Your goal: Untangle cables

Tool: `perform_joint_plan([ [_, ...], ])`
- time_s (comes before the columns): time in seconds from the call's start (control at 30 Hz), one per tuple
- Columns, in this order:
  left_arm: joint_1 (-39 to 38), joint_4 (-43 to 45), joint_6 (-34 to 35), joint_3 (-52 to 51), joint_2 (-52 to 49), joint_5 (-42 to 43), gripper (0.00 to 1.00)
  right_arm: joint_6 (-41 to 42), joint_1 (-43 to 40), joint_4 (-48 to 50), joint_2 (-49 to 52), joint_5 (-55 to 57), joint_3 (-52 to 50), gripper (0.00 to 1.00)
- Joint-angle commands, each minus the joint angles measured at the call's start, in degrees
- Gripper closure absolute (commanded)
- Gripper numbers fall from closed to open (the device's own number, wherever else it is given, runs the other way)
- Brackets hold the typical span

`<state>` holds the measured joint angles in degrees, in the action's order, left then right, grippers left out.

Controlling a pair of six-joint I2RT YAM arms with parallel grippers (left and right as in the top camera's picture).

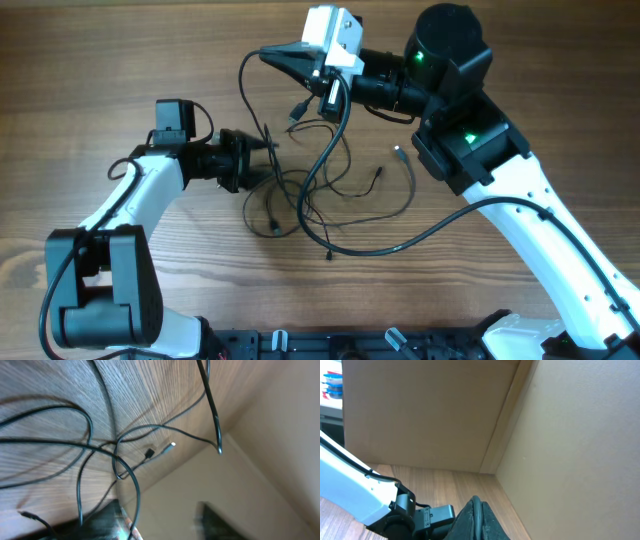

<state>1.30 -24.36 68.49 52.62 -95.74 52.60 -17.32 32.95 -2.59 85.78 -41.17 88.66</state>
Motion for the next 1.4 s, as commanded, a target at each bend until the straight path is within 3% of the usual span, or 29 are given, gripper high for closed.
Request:
perform_joint_plan([
  [0.0,-1.62,-0.04,2.93,0.11,-0.50,-3.63,0.77,1.01,-0.15,0.20,-1.14,-1.51,0.79,0.96],
  [0.17,-4.24,-0.04,2.93,0.11,-0.50,-4.94,0.83,0.98,-0.15,0.57,-1.14,-1.49,0.79,0.96],
  [0.23,-5.09,-0.02,2.95,0.11,-0.50,-5.14,0.72,1.01,-0.15,0.59,-1.14,-1.49,0.79,0.96],
  [0.33,-5.33,-0.26,2.95,0.11,-0.50,-5.05,0.70,1.01,-0.15,0.50,-1.14,-1.46,0.79,0.96],
  [0.47,-5.33,-0.50,2.95,0.11,-0.50,-1.40,0.59,1.01,-0.15,0.33,-1.14,-1.49,0.79,0.96],
  [0.6,-5.33,-0.52,2.95,0.11,-0.50,1.73,0.59,0.98,-0.15,0.37,-1.14,-1.46,0.81,0.96],
  [0.67,-5.33,-0.50,2.99,0.11,-0.50,2.27,0.52,1.01,-0.15,0.35,-1.14,-1.49,0.81,0.96],
  [0.83,-5.33,-0.46,5.90,0.11,-0.50,2.25,0.58,0.98,-0.15,0.35,-1.14,-1.49,0.79,0.96],
  [0.87,-5.31,-0.46,5.86,0.11,-0.50,1.84,0.55,1.01,-0.15,0.33,-1.14,-1.49,0.79,0.96],
  [0.93,-5.27,-0.50,5.25,0.11,-0.50,-2.62,0.27,0.98,-0.15,0.33,-1.14,-1.49,0.81,0.96],
  [1.0,-5.33,-0.46,4.72,0.11,-0.50,-6.49,0.25,0.98,-0.15,0.28,-1.14,-1.49,0.79,0.96],
  [1.03,-5.33,-0.20,2.78,0.11,-0.50,-8.35,0.30,0.98,-0.15,0.11,-1.14,-1.46,0.79,0.96],
  [1.07,-5.33,-0.02,-1.18,0.11,-0.50,-11.19,0.43,1.01,-0.15,-0.07,-1.14,-1.46,0.79,0.96],
  [1.1,-5.31,-0.04,-5.40,0.11,-0.50,-13.05,0.47,0.98,-0.15,-0.26,-1.14,-1.46,0.81,0.96],
  [1.13,-4.98,-0.02,-12.39,0.11,-0.50,-14.51,0.39,0.98,-0.15,-0.52,-1.14,-1.46,0.79,0.96],
  [1.2,-3.13,0.00,-26.29,0.15,-0.44,-14.69,0.36,0.96,-0.15,-0.85,-1.14,-1.46,0.81,0.96],
  [1.27,0.09,-0.04,-35.28,0.15,-0.33,-10.93,0.25,0.98,-0.15,-1.11,-1.14,-1.46,0.81,0.96],
  [1.33,2.05,-0.39,-38.75,0.15,-0.33,-4.61,0.49,0.96,-0.15,-1.14,-1.14,-1.44,0.79,0.96],
  [1.37,2.40,-0.96,-38.93,0.13,-0.33,-2.93,0.50,0.94,-0.15,-1.11,-1.14,-1.44,0.79,0.96],
])
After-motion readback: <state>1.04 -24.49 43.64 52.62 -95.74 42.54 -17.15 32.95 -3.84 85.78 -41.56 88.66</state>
